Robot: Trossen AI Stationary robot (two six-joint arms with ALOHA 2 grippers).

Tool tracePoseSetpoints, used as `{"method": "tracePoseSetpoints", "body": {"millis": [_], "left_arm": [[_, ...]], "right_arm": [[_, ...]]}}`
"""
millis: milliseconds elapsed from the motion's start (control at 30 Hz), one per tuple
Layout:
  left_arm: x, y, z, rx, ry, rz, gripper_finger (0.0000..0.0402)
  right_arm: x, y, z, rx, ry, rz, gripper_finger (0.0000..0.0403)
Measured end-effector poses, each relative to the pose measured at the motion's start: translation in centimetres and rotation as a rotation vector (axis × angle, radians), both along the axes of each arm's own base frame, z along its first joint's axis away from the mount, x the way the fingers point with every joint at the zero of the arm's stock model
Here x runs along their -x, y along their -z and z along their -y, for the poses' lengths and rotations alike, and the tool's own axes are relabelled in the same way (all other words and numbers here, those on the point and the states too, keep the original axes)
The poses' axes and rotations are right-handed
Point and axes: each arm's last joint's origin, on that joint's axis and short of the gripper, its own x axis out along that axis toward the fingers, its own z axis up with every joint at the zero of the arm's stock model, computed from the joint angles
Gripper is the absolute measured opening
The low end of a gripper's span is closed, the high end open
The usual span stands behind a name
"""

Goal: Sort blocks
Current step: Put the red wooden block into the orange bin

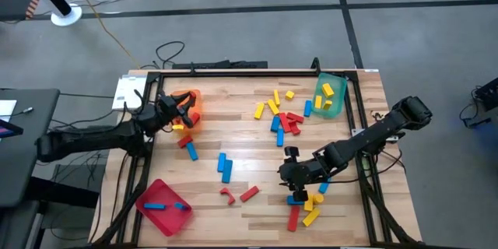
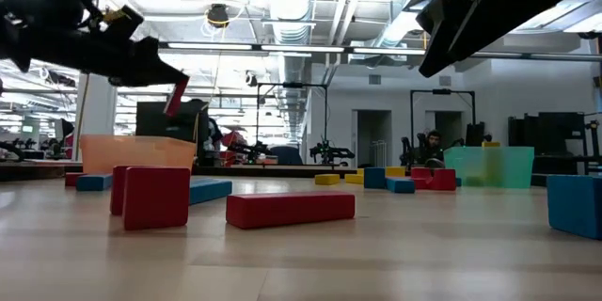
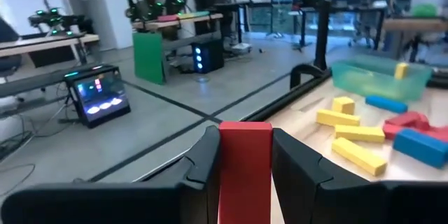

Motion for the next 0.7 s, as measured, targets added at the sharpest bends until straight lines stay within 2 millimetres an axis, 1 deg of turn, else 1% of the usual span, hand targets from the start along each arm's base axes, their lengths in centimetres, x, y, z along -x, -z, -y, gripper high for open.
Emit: {"method": "tracePoseSetpoints", "body": {"millis": [133, 233, 333, 433, 533, 600, 700], "left_arm": [[0.3, 0.5, -0.1, 0.009, 0.008, 0.030, 0.0091], [0.1, 0.4, 0.0, -0.003, 0.092, 0.041, 0.0092], [0.0, 0.0, 0.2, -0.032, 0.187, 0.068, 0.0093], [-0.2, -0.4, 0.5, -0.068, 0.298, 0.087, 0.0093], [-0.3, -0.5, 0.7, -0.084, 0.379, 0.091, 0.0094], [-0.3, -0.6, 0.8, -0.090, 0.407, 0.098, 0.0095], [-0.2, -1.0, 0.8, -0.093, 0.410, 0.152, 0.0095]], "right_arm": [[-0.2, -0.2, -0.1, 0.008, -0.018, 0.037, 0.0210], [-1.0, -0.8, 0.2, 0.022, -0.022, 0.125, 0.0210], [-2.3, -1.7, 1.0, 0.035, -0.029, 0.251, 0.0210], [-3.5, -2.7, 2.5, 0.064, -0.019, 0.371, 0.0210], [-4.5, -3.5, 4.5, 0.093, 0.010, 0.459, 0.0210], [-5.1, -4.0, 6.1, 0.098, 0.036, 0.512, 0.0210], [-5.9, -4.8, 8.6, 0.079, 0.091, 0.597, 0.0210]]}}
